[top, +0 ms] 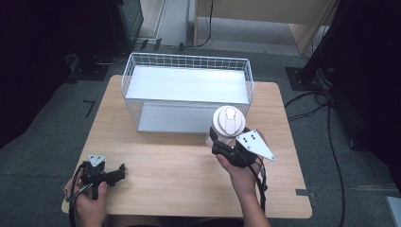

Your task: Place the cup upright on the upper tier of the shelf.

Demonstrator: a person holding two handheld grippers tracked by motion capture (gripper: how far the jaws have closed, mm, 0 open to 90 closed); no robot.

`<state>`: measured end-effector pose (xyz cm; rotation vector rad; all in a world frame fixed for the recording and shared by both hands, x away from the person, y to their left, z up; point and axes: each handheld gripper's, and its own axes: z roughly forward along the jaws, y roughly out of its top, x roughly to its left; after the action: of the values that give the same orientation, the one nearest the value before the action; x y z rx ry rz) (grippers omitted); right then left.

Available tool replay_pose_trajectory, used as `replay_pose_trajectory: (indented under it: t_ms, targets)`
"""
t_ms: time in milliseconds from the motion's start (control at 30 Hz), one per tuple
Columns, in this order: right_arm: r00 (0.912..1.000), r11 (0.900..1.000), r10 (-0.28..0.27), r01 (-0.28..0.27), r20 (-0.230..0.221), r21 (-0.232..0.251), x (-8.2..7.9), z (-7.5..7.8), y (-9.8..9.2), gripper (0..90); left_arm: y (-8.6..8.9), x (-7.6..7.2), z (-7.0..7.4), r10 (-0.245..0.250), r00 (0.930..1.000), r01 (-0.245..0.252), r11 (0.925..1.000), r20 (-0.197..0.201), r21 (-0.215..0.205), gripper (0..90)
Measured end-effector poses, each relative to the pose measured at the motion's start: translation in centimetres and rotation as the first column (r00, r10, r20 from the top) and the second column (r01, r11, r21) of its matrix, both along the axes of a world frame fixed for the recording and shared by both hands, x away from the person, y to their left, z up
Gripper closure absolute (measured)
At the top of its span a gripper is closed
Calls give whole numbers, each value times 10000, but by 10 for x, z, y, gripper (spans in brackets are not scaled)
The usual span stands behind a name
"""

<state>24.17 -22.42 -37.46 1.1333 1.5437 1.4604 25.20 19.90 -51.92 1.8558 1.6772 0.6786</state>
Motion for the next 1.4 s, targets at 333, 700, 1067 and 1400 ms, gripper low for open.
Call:
replay_pose_trajectory:
  t_ms: [333, 700, 1067, 1400]
  targets:
    - [9975, 9999, 144, -141, 699, -50, 7, 30, 8, 159, 0, 0, 0, -20, 10000, 20, 10000, -18, 13, 0]
    - [9910, 9998, -89, 108, 1334, -139, 19, 57, 16, 158, 0, 0, 0, -19, 10000, 19, 10000, -22, 14, 0]
    - [9819, 9991, -283, 335, 1873, -247, 38, 88, 20, 158, 0, 0, 0, -5, 10000, 5, 10000, -6, 6, 0]
    - [9777, 9966, -521, 638, 2036, -514, 66, 107, 27, 158, 0, 0, 0, -2, 10000, 2, 10000, -3, 0, 0]
